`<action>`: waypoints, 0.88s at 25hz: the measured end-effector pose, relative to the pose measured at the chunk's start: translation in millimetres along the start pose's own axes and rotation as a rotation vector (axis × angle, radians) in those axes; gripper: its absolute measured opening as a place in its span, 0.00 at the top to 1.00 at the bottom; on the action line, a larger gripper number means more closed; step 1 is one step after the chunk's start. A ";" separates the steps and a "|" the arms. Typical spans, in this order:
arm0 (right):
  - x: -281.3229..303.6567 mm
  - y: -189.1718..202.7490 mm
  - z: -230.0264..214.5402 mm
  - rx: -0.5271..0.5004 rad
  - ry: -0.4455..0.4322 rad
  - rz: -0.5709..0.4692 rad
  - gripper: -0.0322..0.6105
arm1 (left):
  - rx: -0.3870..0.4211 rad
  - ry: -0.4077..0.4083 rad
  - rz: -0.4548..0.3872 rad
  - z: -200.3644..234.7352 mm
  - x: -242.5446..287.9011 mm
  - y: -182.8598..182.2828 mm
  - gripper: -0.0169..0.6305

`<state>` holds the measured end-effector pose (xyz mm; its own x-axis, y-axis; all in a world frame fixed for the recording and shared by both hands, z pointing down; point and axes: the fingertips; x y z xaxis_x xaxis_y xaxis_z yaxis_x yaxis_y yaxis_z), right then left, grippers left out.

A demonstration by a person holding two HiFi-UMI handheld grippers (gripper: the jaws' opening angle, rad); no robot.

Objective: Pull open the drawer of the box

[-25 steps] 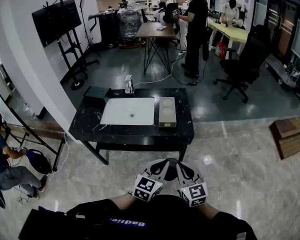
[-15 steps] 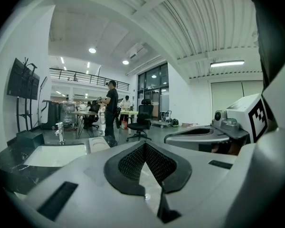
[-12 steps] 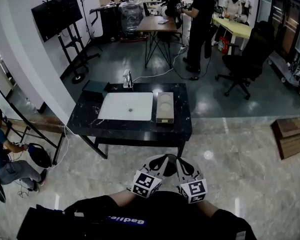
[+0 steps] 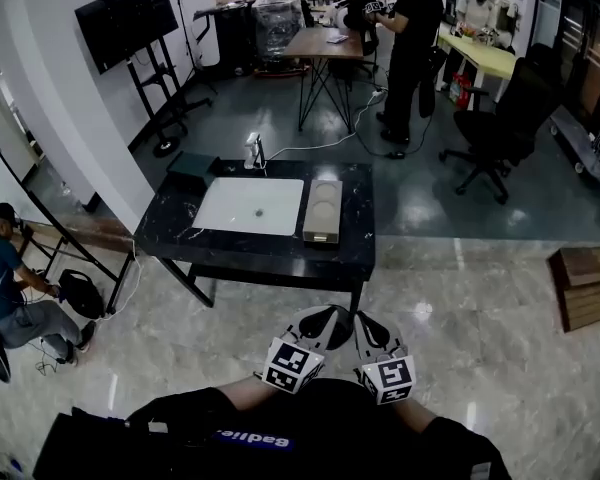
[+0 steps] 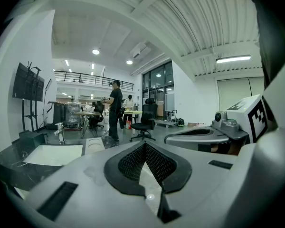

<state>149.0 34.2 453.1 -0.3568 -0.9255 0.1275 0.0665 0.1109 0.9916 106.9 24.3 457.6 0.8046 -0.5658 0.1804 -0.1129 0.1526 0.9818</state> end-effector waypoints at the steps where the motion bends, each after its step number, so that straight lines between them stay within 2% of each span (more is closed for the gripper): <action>1: -2.3 2.0 -5.2 0.000 -0.004 0.001 0.95 | 0.000 -0.004 0.001 -3.9 4.4 1.0 0.99; 11: -2.2 5.8 -28.3 0.017 -0.057 -0.001 0.95 | 0.003 -0.055 0.016 -14.2 24.2 -0.4 0.99; 17: 23.4 9.0 -22.6 0.006 -0.078 0.007 0.95 | -0.010 -0.071 0.009 11.9 26.4 3.0 0.99; 22: 61.2 2.5 -22.8 -0.003 -0.039 0.013 0.95 | -0.008 -0.045 -0.004 51.0 32.8 -4.2 0.99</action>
<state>148.6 -30.5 462.9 -0.3918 -0.9092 0.1410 0.0745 0.1214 0.9898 104.1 -36.3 462.3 0.7777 -0.6025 0.1794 -0.1051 0.1567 0.9820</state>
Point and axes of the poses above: the fingertips, and each gripper's own axes: x forward along the fingers, z to its left, y out of its underside, and after that the axes turned 12 degrees about y, right-handed
